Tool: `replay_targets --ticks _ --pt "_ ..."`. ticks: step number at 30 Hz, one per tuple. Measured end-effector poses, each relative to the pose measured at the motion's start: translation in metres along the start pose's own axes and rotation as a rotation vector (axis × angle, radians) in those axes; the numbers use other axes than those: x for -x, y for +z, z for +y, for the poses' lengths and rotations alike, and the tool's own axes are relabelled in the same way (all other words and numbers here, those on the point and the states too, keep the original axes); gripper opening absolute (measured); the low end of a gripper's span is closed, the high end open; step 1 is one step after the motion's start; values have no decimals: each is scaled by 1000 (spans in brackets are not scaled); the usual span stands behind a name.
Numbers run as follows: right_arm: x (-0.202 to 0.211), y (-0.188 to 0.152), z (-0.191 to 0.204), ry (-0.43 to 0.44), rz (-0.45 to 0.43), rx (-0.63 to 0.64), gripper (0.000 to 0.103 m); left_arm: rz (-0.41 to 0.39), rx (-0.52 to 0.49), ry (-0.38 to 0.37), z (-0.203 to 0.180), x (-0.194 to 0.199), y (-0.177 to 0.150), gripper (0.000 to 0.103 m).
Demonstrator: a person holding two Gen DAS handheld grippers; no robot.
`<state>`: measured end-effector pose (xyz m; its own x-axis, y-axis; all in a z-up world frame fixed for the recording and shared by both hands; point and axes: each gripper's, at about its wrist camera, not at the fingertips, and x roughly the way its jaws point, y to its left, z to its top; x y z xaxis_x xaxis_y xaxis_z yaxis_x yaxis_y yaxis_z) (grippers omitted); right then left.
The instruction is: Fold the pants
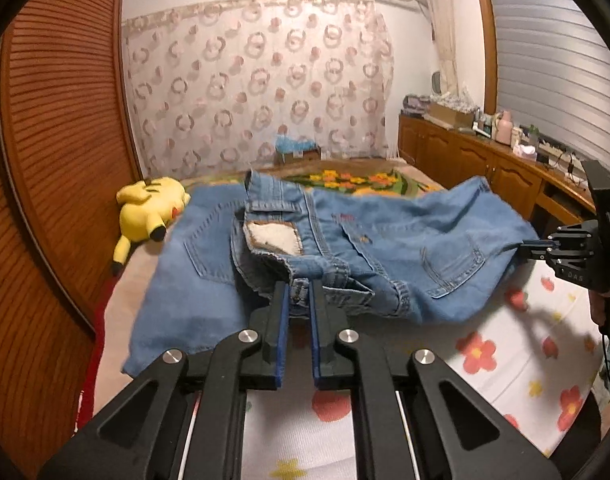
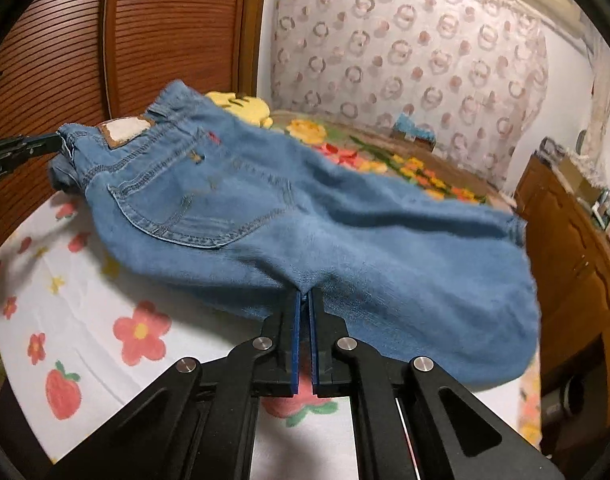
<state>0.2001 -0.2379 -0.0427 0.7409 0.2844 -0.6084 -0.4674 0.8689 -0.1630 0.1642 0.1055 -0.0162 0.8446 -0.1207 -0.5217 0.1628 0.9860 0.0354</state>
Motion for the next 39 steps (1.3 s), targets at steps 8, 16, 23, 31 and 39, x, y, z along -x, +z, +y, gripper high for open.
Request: replay_targets --ticks 8,16,23,31,39 --pt "51 5 7 -28 -78 1 3 -89 -1 3 -5 44 25 10" --pt "100 -21 10 14 -123 4 3 -131 -23 -11 -11 93 27 10" --pt "105 -50 13 75 -80 5 3 -71 -14 -41 -19 111 -5 10" --pt "83 -58 2 121 -1 -25 3 59 13 -69 -32 88 -49 10" --pt "79 -59 -10 146 42 -61 3 63 6 -39 -33 98 -54 22"
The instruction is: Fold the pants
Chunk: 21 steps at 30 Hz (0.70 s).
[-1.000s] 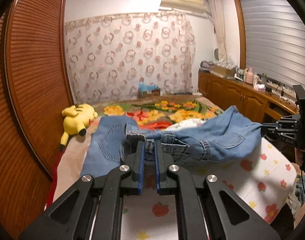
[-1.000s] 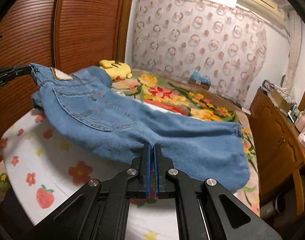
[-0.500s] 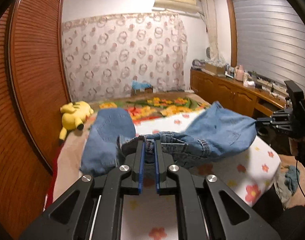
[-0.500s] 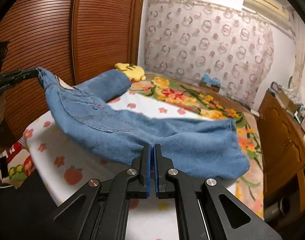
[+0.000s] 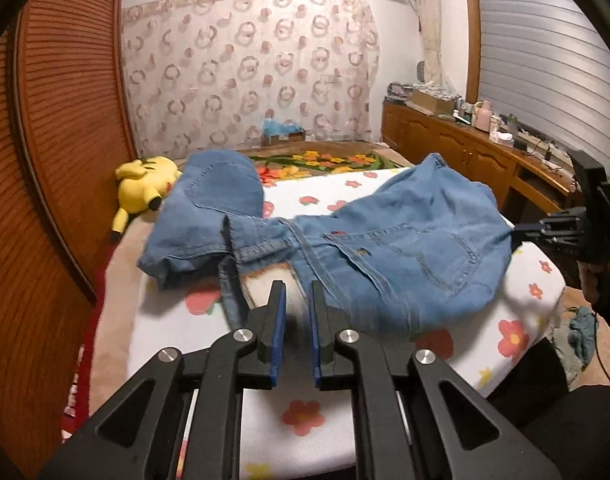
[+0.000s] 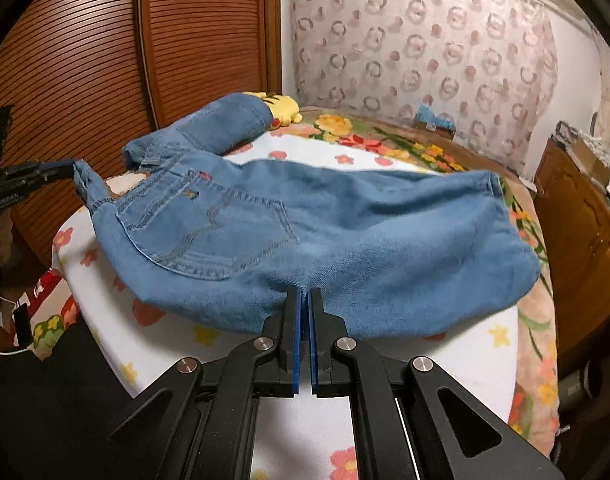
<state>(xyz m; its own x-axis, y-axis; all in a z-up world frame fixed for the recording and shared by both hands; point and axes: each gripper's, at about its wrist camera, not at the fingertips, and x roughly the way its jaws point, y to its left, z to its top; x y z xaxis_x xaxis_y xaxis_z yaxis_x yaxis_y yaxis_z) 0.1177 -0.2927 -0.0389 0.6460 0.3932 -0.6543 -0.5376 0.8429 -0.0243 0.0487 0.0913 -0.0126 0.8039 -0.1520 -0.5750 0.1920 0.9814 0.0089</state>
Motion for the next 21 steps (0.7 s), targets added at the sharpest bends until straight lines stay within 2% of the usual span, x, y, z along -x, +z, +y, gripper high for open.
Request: replay_targets --ticks 3,7,9,13,17,19,21 --pt "-4 -3 1 10 13 -20 3 -13 5 4 7 3 3 43" --pt "-5 -3 -2 18 5 -51 3 -6 -1 4 9 -2 6 55" --pt "-3 -1 -5 24 -5 -70 3 -3 -1 -4 8 -7 7 71" --pt "3 -1 -5 3 -26 -84 3 3 2 -35 2 -18 9 76" --pt "8 0 -5 -25 -46 -86 11 8 3 -59 -9 -32 13 76" --pt "9 -1 -1 -46 -54 -90 30 11 5 -78 -15 -38 16 76" --pt "7 -4 -2 -46 -60 -103 38 17 1 -96 -23 -46 20 76"
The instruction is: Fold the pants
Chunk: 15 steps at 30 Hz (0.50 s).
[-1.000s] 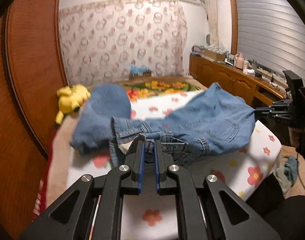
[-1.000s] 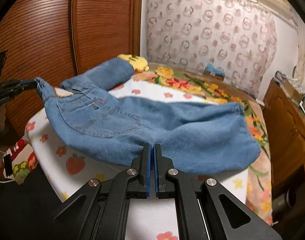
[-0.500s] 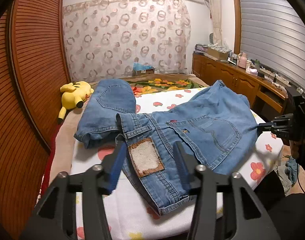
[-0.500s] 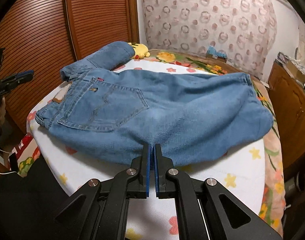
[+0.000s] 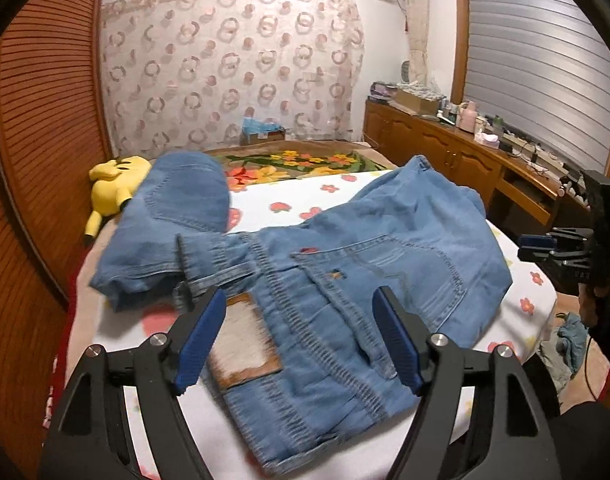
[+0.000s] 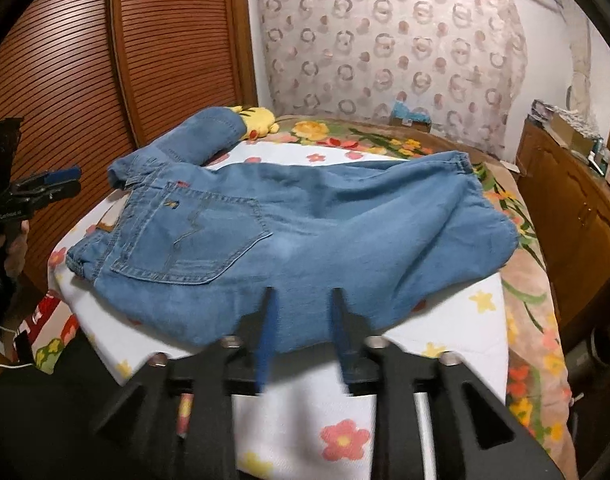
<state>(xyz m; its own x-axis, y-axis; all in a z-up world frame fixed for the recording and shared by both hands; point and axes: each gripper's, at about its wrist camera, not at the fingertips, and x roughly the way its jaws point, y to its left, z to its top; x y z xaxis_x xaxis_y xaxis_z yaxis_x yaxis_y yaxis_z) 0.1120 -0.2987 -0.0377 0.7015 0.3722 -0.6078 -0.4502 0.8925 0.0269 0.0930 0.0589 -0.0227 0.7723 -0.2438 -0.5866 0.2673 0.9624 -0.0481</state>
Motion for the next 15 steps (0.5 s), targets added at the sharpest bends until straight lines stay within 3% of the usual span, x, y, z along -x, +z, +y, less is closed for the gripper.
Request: replay_targets --ticks 12,15 --pt "-21 -4 -40 -170 -11 -108 38 -4 -74 -87 -47 -46 31 76" --pt "-25 -2 -54 -171 -17 -133 38 3 -69 -113 -55 -62 35 76"
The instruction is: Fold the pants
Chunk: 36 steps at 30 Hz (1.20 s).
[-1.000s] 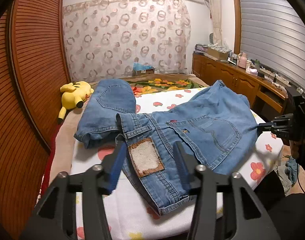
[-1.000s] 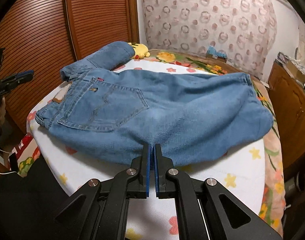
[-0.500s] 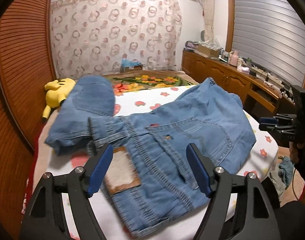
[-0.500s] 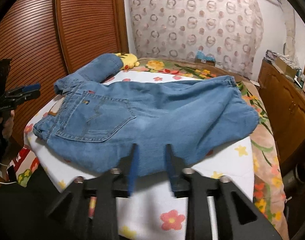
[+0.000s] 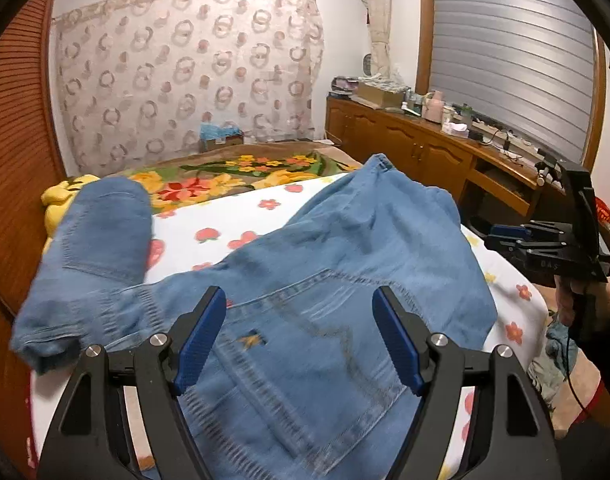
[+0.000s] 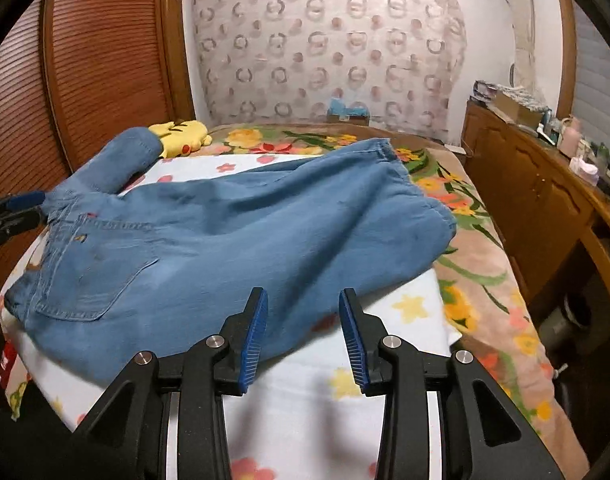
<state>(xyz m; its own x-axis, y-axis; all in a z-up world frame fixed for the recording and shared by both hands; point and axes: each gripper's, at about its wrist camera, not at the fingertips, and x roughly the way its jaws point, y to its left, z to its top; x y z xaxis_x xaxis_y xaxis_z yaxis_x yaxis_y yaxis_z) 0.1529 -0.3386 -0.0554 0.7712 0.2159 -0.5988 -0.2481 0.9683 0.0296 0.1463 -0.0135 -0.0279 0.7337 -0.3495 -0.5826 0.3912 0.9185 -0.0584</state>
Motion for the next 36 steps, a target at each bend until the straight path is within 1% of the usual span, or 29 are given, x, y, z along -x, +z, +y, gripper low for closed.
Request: replay_targets --ticks 3,5,10,13,17,21,24,30,33,36 --pt "-8 4 -15 -31 -3 -23 38 8 -4 -19 -6 -14 2 76" --pt "-14 7 -28 -33 -2 -52 38 16 -8 -23 -8 -22 0 76" --pt "-32 19 -57 -76 14 -112 39 37 9 -24 -7 -35 -11 76" --pt "-44 26 -67 -89 26 -139 40 47 24 -21 -2 -39 -19 76" --pt "-63 37 -77 -77 52 -192 44 51 43 -20 0 -41 -26 76" --pt "-87 48 -91 -46 79 -248 45 44 26 -6 -4 -41 -29 76" --pt "-101 52 -99 -41 107 -279 45 52 18 -5 -4 -43 -32 76" --pt "-116 63 -115 -7 158 -342 45 63 28 -11 -4 -45 -34 76" --pt "-122 67 -119 -8 176 -347 50 66 32 -13 -4 -45 -34 76" --pt "-124 68 -123 10 186 -382 51 68 35 -14 -3 -45 -35 76"
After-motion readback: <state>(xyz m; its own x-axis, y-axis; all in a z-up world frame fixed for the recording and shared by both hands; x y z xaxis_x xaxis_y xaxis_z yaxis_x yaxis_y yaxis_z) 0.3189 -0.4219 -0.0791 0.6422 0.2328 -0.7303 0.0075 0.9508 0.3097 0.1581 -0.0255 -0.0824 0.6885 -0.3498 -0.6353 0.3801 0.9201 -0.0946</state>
